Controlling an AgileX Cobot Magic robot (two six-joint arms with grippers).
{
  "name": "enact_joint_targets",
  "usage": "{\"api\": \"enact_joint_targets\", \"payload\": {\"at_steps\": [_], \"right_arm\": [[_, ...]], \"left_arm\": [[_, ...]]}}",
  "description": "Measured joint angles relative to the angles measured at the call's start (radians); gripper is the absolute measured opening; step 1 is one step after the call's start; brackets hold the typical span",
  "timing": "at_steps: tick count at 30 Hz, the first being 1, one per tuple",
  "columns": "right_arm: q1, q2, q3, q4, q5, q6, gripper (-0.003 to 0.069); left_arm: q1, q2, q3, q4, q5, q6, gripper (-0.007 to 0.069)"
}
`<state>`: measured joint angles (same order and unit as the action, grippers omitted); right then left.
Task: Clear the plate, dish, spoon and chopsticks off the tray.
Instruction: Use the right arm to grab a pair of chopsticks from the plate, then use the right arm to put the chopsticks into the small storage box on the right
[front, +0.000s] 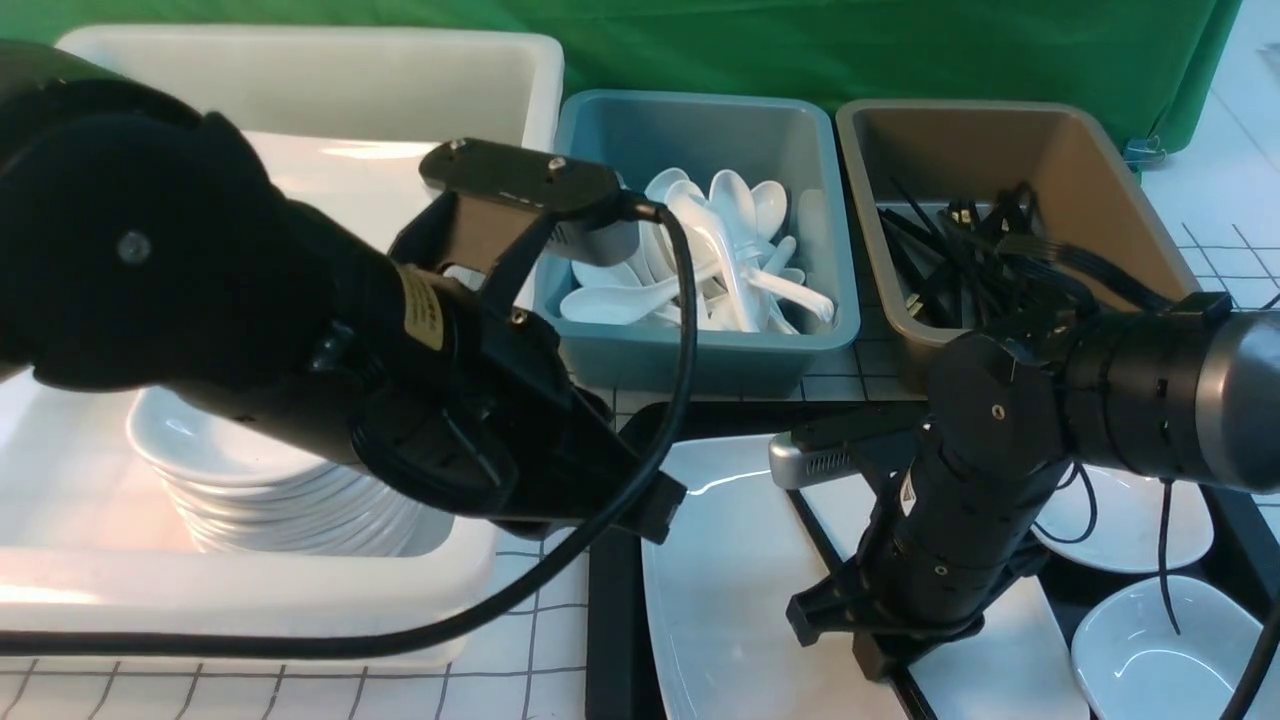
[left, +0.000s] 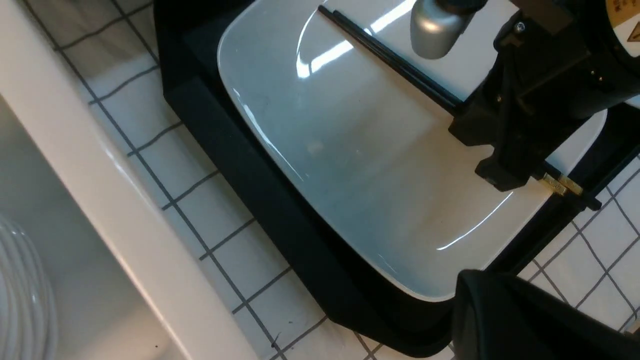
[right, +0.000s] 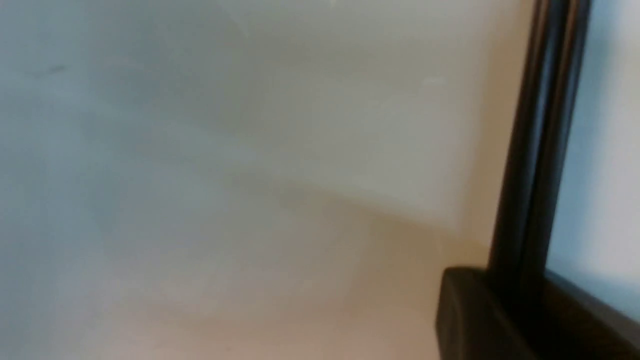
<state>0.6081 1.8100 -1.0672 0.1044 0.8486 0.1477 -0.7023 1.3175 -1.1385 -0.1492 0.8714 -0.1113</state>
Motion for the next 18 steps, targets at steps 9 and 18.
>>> {"api": "enact_joint_targets", "payload": {"at_steps": [9,18], "right_arm": [[0.0,-0.173,0.004,0.02,0.137,-0.065,0.012],[-0.072,-0.414,-0.119,0.03,0.193,-0.081,0.012]], "left_arm": [[0.0,0.0,0.0,-0.016,-0.081,0.018,0.0006],[0.0,0.001,0.0,-0.052,-0.443,0.111,0.0006]]}}
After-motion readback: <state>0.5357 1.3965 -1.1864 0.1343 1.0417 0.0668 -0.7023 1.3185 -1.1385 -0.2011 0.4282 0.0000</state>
